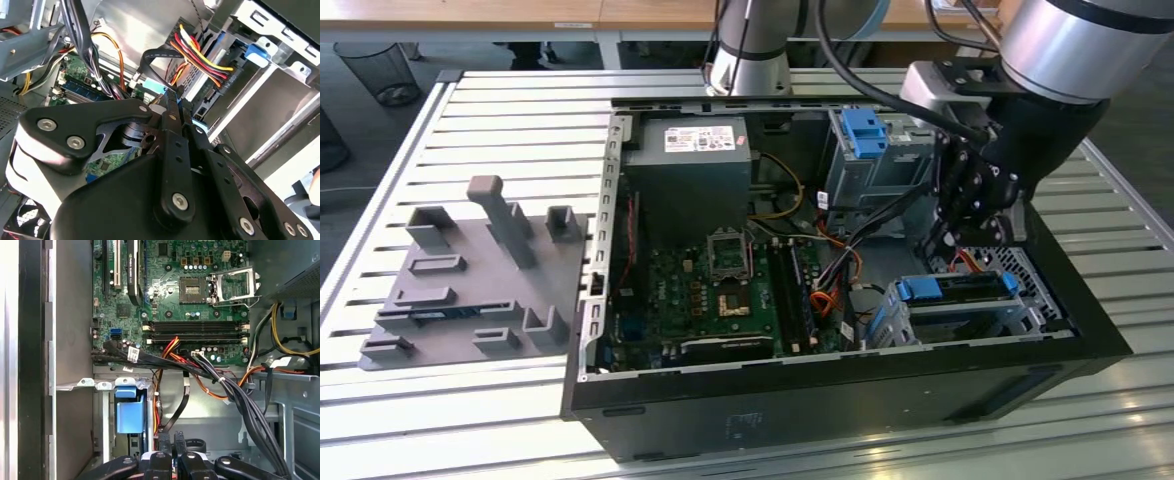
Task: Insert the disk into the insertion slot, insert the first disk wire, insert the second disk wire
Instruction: 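Insert the second disk wire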
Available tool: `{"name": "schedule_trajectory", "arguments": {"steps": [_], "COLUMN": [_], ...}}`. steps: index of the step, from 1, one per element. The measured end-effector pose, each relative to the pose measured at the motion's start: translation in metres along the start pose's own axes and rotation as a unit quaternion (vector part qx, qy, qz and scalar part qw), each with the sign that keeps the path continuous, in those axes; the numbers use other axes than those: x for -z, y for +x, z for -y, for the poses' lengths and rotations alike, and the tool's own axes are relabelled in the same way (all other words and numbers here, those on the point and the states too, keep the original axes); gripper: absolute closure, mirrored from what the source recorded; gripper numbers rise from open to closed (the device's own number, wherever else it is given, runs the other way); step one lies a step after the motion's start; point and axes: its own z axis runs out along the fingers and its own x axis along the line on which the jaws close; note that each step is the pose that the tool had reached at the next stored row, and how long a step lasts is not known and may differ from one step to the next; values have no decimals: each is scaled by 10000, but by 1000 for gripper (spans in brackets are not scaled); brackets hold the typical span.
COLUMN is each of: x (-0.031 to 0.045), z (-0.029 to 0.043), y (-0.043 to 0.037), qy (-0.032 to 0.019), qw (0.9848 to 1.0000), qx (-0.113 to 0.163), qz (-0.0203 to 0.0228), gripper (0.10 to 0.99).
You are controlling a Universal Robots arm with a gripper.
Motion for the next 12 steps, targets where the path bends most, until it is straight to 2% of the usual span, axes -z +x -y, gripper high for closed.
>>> {"name": "schedule_trajectory", "arguments": {"steps": [3,12], "x": [-12,-16], "z": [2,7], "y": [31,174], "qy": [-1,-1], "qw": [10000,10000], "qx": [-85,-92], "qz": [3,14], "gripper": [941,941]}}
